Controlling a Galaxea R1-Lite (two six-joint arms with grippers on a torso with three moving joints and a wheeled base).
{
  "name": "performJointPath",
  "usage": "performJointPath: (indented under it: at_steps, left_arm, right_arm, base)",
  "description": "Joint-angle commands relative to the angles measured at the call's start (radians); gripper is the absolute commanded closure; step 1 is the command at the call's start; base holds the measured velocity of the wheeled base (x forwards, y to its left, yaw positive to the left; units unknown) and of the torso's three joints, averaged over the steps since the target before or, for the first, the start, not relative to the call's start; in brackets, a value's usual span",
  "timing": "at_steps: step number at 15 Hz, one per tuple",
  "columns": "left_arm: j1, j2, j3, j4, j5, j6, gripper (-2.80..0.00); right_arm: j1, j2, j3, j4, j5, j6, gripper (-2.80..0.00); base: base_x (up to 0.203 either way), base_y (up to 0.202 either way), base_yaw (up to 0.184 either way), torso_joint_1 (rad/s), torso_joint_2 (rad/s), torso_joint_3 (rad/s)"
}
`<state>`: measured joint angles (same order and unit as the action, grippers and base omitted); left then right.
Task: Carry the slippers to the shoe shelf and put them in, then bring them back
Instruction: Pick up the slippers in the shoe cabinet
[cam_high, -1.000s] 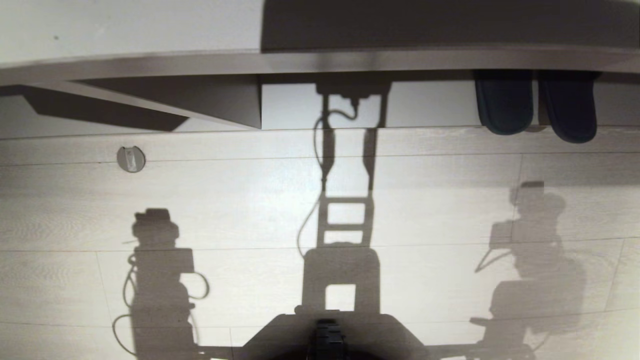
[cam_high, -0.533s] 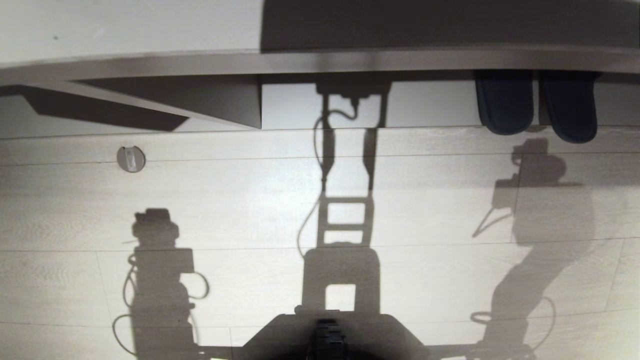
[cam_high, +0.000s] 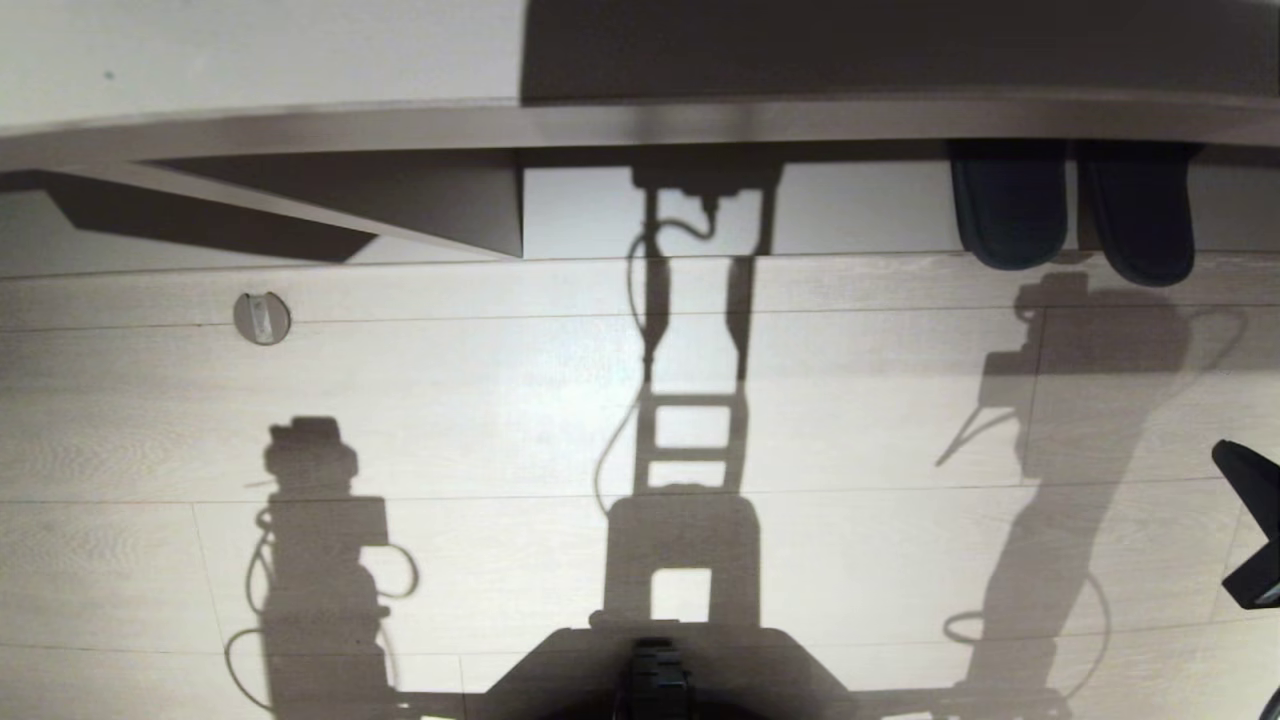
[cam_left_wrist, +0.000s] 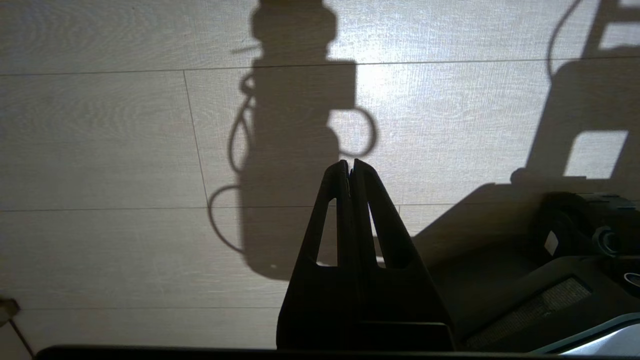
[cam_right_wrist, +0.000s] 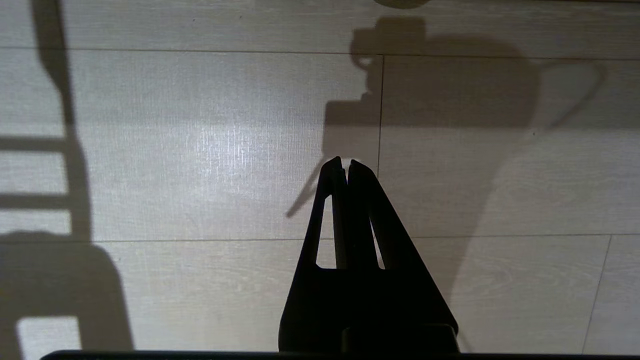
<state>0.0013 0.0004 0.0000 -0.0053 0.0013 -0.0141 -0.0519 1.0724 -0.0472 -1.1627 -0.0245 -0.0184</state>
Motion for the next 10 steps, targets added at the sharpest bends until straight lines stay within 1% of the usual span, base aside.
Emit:
performJointPath:
  at_steps: [1,5,9,10]
  left_arm:
    - [0.0,0.0,0.0,-0.001,0.0,0.0,0.0]
    - [0.0,0.0,0.0,-0.001,0.0,-0.001,0.0]
    - [0.0,0.0,0.0,-0.001,0.0,-0.001,0.0]
    - [0.0,0.0,0.0,-0.001,0.0,-0.001,0.0]
  right_arm:
    - [-0.002,0.101,-0.025,-0.025,0.001,-0.002,0.0]
    - [-0.002,0.214,-0.118,-0.076,0.001,-0.011,0.0]
    - [0.0,0.277,-0.202,-0.126,0.002,-0.025,0.0]
    - [0.0,0.295,-0.229,-0.149,0.003,-0.039,0.0]
  base:
    - [0.0,0.0,0.0,0.0,0.0,0.0]
    - [0.0,0.0,0.0,0.0,0.0,0.0]
    - [0.0,0.0,0.0,0.0,0.0,0.0]
    - [0.0,0.0,0.0,0.0,0.0,0.0]
